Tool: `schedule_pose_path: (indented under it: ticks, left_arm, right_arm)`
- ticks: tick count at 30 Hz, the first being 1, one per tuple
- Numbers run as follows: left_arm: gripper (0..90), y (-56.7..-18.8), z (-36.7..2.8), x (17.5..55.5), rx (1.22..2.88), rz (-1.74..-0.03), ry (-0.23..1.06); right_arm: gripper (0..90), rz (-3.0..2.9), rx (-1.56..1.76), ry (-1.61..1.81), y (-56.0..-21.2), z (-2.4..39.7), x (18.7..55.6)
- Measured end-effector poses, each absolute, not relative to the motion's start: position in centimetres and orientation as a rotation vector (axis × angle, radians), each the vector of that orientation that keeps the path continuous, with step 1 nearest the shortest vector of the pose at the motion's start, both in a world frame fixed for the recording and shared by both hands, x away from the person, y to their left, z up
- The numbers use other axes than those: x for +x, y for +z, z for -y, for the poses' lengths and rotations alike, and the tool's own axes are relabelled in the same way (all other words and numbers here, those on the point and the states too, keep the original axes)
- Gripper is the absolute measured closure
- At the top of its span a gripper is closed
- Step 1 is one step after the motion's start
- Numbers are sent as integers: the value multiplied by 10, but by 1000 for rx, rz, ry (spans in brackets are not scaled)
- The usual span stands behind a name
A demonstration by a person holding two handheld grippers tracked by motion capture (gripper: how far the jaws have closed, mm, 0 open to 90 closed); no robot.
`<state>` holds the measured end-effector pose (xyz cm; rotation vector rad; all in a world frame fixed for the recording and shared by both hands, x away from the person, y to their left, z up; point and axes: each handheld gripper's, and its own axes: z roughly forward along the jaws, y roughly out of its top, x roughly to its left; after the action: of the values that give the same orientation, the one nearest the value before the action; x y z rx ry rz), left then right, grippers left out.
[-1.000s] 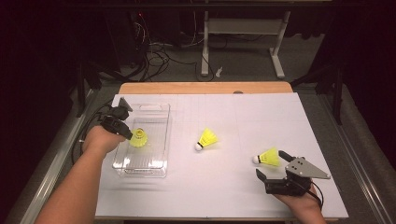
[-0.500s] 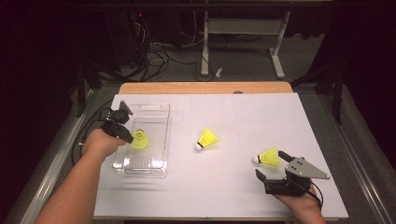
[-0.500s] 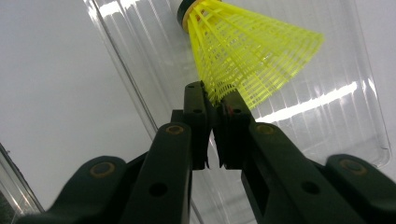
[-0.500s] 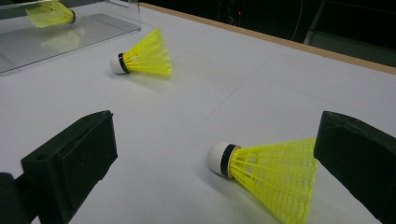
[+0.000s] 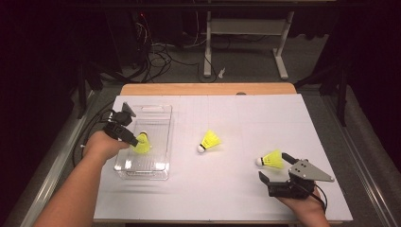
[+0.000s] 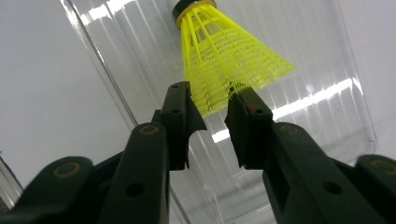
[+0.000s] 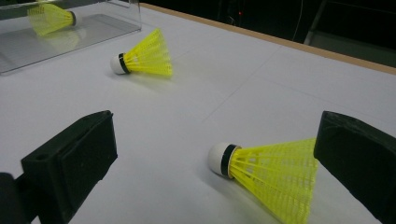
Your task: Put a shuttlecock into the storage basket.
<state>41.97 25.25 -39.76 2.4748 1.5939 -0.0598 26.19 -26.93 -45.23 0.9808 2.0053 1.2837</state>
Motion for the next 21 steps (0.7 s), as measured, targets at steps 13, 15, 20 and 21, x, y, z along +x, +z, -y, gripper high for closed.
schedule_pose_path:
  ticks: [13,15,20,21]
  left_arm:
    - [585,-383,-251,409,2481,-1569,-69]
    - [561,-381,-252,407,2481,-1566,-77]
    - [506,-376,-250,404,2494,-1559,-79]
    - [494,-376,-249,403,2495,-1558,-77]
  right_arm:
    - [0,-2005,977,1284,-452,268,262]
    - [0,-2005,976,1284,-452,268,262]
    - [0,-2003,973,1286,-451,268,261]
    - [0,-2003,974,1285,-451,269,261]
